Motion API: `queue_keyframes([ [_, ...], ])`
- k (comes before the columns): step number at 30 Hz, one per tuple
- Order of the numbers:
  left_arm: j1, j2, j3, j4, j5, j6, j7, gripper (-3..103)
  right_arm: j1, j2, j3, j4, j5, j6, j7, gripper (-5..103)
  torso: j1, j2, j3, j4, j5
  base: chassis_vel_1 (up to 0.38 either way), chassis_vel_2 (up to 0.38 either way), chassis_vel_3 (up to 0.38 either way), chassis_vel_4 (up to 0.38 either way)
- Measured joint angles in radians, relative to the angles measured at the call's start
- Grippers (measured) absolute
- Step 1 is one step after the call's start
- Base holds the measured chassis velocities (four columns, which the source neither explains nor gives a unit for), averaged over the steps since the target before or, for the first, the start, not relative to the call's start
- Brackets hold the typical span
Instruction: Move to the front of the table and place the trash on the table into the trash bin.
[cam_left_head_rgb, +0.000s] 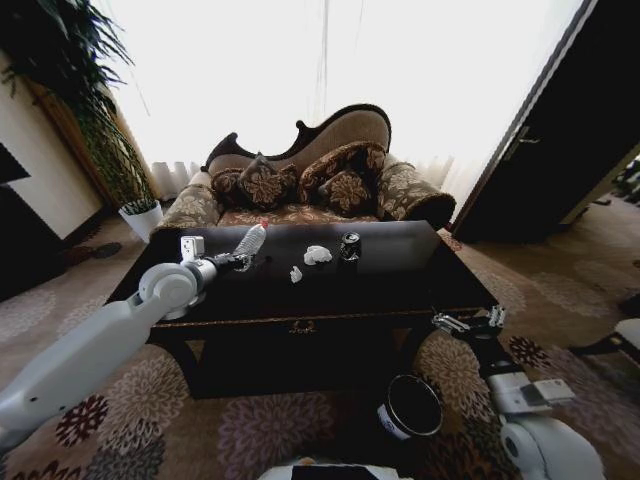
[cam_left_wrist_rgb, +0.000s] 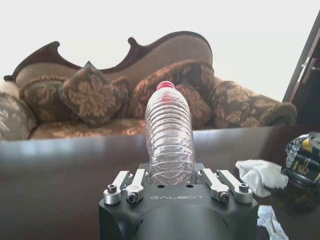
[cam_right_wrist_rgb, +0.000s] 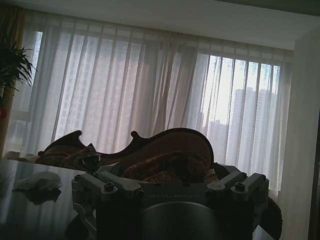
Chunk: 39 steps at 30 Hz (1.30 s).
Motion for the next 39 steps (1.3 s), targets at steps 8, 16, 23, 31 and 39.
queue_keyframes([
  [8,0.216,0.073,-0.244,-0.104,0.365,-0.262,0.273,36,-0.013,-0.062,-0.015,0.048,0.199,0.007,-0.073,100,0.000,0.000,0.000,0.0002,0.0001,0.000,0.000,0.000,0.000],
  [16,0.303,0.109,-0.324,-0.232,0.518,-0.491,0.570,36,-0.033,-0.111,-0.107,0.126,0.504,0.047,-0.331,100,0.000,0.000,0.000,0.0001,0.0002,0.000,0.000,0.000,0.000],
  [23,0.294,0.147,-0.287,-0.317,0.558,-0.597,0.774,36,-0.063,-0.124,-0.162,0.200,0.643,0.049,-0.531,100,0.000,0.000,0.000,0.0001,0.0001,0.000,0.000,0.000,0.000],
  [31,0.273,0.139,-0.210,-0.336,0.613,-0.620,0.845,36,-0.086,-0.078,-0.178,0.239,0.651,0.035,-0.573,100,0.000,0.000,0.000,-0.0001,0.0000,0.000,0.000,0.000,0.000],
  [39,0.279,0.148,-0.167,-0.366,0.615,-0.621,0.879,36,-0.085,-0.069,-0.192,0.229,0.596,0.031,-0.588,100,0.000,0.000,0.000,0.0000,0.0003,0.000,0.000,0.000,0.000],
])
